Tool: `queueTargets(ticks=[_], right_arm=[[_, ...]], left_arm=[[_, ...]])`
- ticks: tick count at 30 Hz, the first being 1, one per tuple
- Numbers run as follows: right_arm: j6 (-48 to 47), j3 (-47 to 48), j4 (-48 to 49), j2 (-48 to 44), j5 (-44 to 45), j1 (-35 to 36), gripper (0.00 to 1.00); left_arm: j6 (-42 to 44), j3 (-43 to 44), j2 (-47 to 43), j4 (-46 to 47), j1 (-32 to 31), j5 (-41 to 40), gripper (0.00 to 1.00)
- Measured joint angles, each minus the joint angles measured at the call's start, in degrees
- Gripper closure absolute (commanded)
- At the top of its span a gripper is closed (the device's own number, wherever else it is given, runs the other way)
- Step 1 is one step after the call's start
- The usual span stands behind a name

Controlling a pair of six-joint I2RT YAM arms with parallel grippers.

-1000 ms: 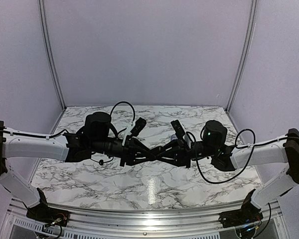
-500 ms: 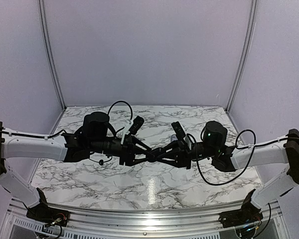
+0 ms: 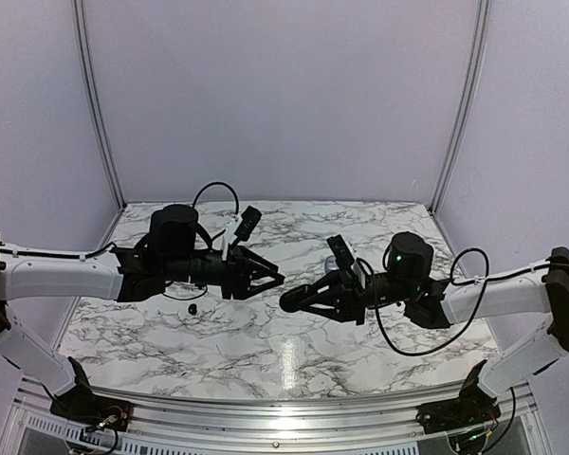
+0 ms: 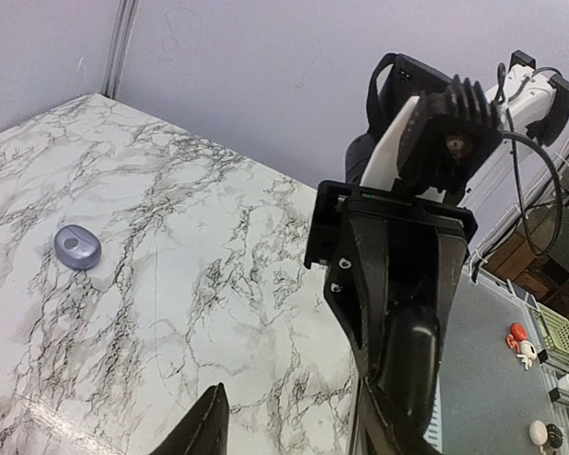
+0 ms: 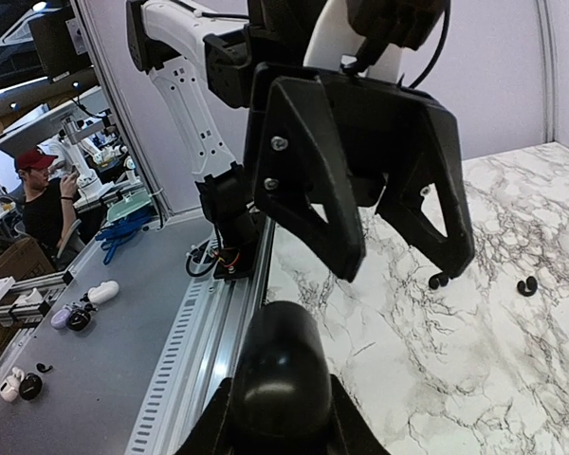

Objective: Insert the wireless bluetooth earbuds into the charging case
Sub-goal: Open the charging case.

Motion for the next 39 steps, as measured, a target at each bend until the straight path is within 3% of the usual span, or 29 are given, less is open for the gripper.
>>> queueTargets(ticks=[8, 13, 17, 24, 39], right_arm=[[-0.9, -1.2, -0.1, -1.1, 0.0, 0.1, 1.00], [-1.0, -1.7, -0.2, -1.1, 1.0, -0.1, 1.00], [-1.0, -1.8, -0.2, -1.1, 1.5, -0.2, 1.00], [-1.0, -1.8, -0.4, -0.9, 1.7, -0.2, 1.00], [-1.0, -1.8, -1.3, -0.9, 1.7, -0.3, 1.00]], left_arm=[[-1.6, -1.6, -1.0, 0.0, 1.9, -1.9, 0.49], [-1.5, -4.1, -3.7, 0.0, 3.0, -1.4, 0.38], [1.0, -4.7, -4.9, -0.2, 0.3, -0.3, 0.32], [4.5, -2.4, -3.1, -1.8, -4.2, -0.1, 0.33], [5.4, 1.3, 1.4, -3.7, -5.0, -2.3, 0.42]])
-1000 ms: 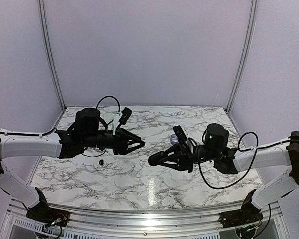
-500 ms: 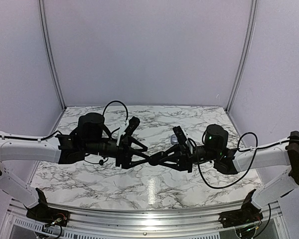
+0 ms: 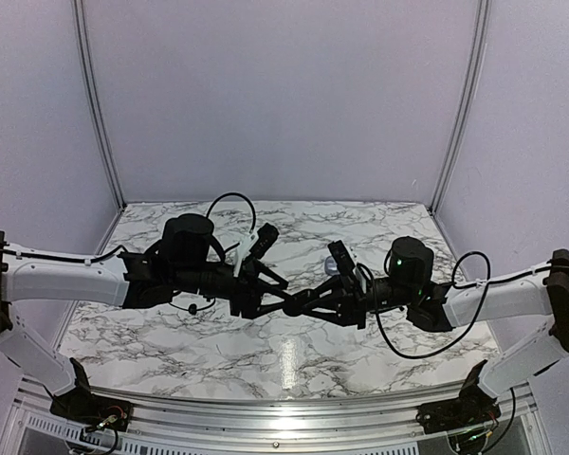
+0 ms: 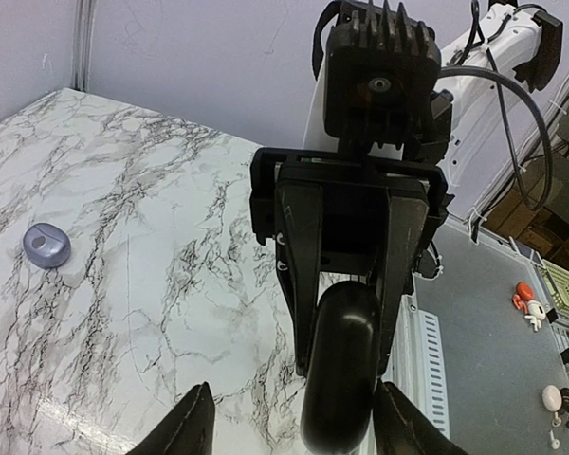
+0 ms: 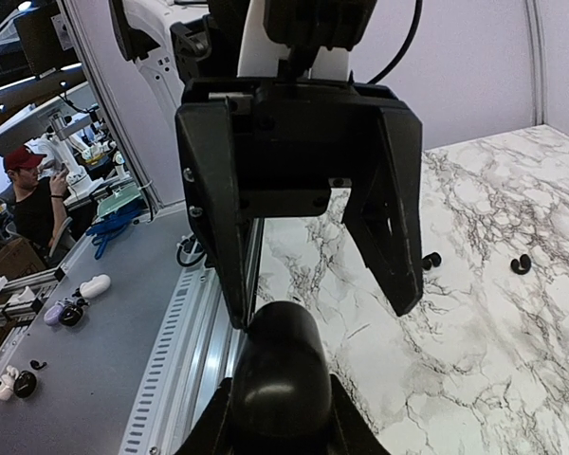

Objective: Insert the wireless bluetooth earbuds into the charging case
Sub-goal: Open the charging case.

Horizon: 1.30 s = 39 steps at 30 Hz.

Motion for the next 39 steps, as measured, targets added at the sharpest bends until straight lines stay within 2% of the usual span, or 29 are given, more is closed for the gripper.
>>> queueTargets(ticks=[7, 17, 30, 36, 39], right_arm=[[0.4, 0.0, -0.2, 0.1, 0.3, 0.0, 1.00], [0.3, 0.0, -0.7, 0.1, 0.9, 0.0, 1.00], [-0.1, 0.0, -2.3, 0.0, 0.9, -0.2, 1.00], [-0.1, 0.0, -2.3, 0.0, 0.6, -0.2, 1.00], [0.0, 0.0, -2.3, 0.0, 0.6, -0.2, 1.00]], left_arm=[[0.9, 1.2, 1.2, -1.9, -0.8, -0.2, 0.42], [1.0, 2.1, 1.6, -3.7, -1.0, -2.1, 0.50], [-2.0, 2.1, 1.1, -3.7, 1.9, -2.2, 0.56], [-2.4, 2.1, 1.1, -3.7, 1.9, -2.2, 0.56], [-2.4, 2.1, 1.1, -3.6, 1.9, -2.1, 0.53]])
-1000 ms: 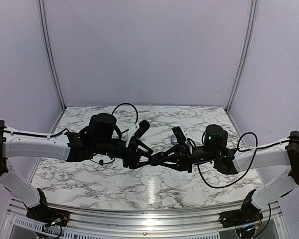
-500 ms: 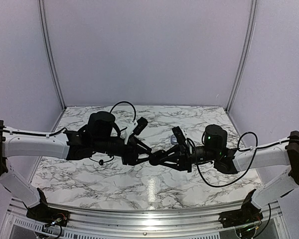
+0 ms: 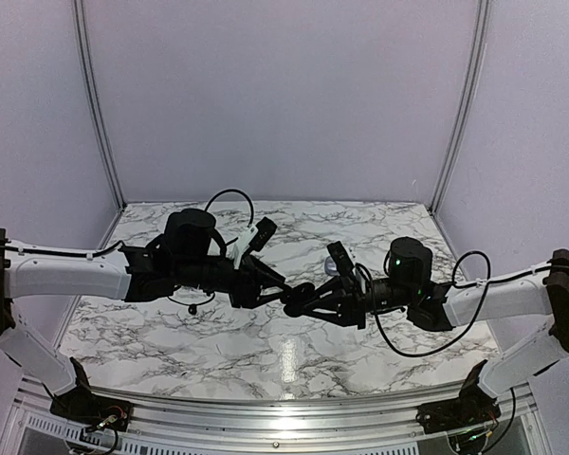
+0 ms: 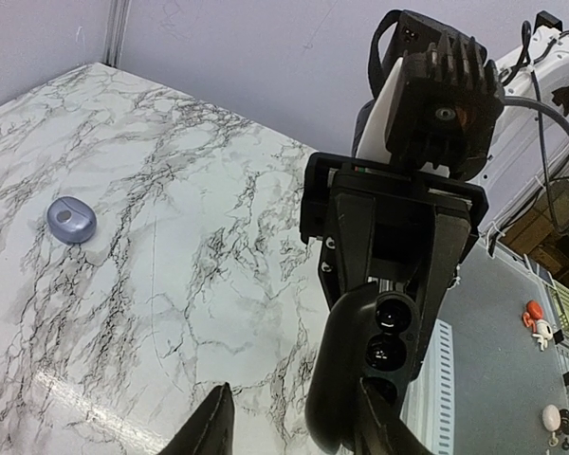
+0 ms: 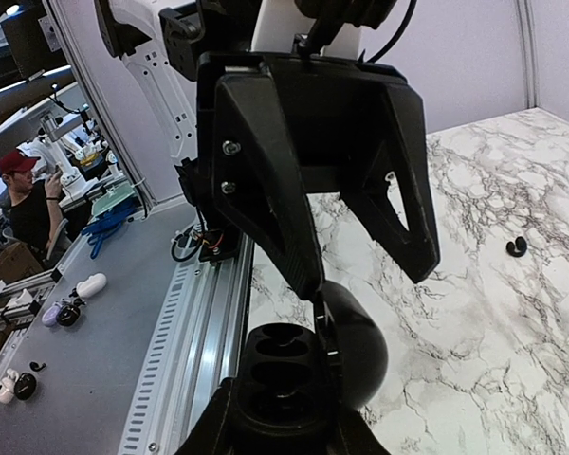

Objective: Insert the wireless bluetooth earbuds into the charging case
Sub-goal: Open the charging case.

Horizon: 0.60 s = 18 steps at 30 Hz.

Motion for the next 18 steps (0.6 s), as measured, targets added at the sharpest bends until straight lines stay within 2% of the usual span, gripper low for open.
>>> queueTargets(ticks=[12, 18], right_arm=[[1.0, 0.0, 0.1, 0.5, 0.3, 0.0, 1.00], [1.6, 0.0, 0.1, 1.2, 0.8, 0.0, 1.00]], left_arm=[[0.2, -1.4, -3.8, 0.0, 1.6, -0.2, 0.39], [1.9, -2.6, -4.9, 0.3, 1.9, 1.9, 0.40]])
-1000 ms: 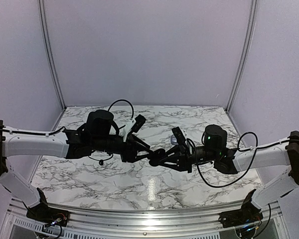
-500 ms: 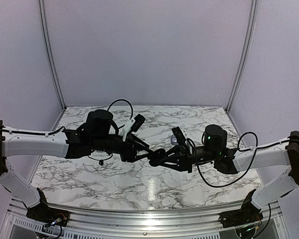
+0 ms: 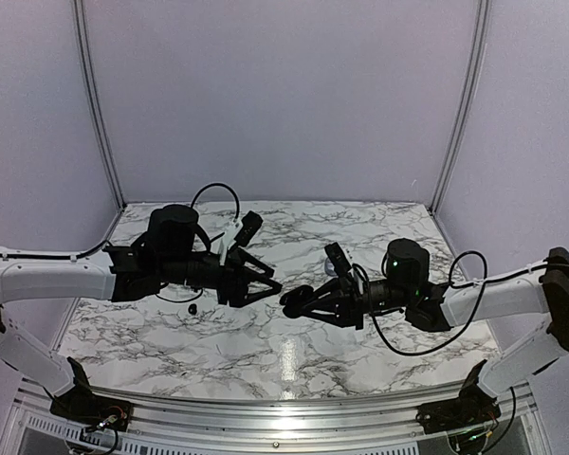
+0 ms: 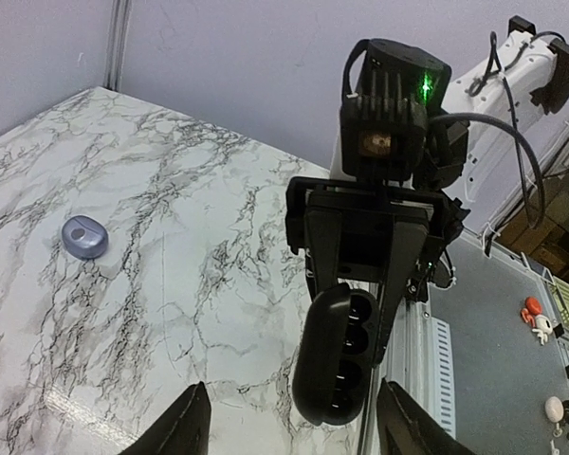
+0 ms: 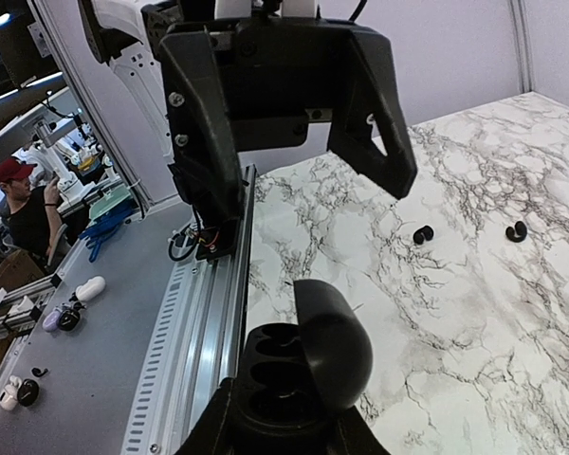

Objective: Insert the wireless bluetooth earbuds into the charging case
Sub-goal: Pass from the right arm to the left

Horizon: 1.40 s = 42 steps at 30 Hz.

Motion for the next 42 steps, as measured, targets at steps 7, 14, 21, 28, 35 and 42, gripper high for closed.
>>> queueTargets(ticks=[7, 14, 21, 28, 35, 42], right_arm=[[-0.1, 0.1, 0.0, 0.0, -0.2, 0.0, 1.00], [-0.1, 1.0, 0.1, 0.0, -1.1, 0.0, 1.00], [-0.1, 1.0, 0.3, 0.3, -2.4, 0.0, 1.00], [-0.2, 1.0, 0.3, 0.4, -3.0, 0.2, 1.00], [-0.1, 1.0, 0.2, 0.6, -3.9, 0.2, 1.00], [0.1, 1.0, 0.3, 0.7, -4.4, 0.2, 1.00]], left_arm=[[1.9, -0.1, 0.9, -0.1, -1.9, 2.6, 0.50], [2.5, 1.0, 4.2, -0.4, -2.8, 3.1, 0.57], [2.6, 3.0, 5.9, -0.5, -3.3, 3.1, 0.69], [2.6, 3.9, 7.0, -0.5, -3.6, 3.1, 0.78], [3.1, 4.2, 7.6, -0.5, -3.8, 3.5, 0.92], [3.3, 4.2, 7.7, -0.6, -3.8, 4.1, 1.00]])
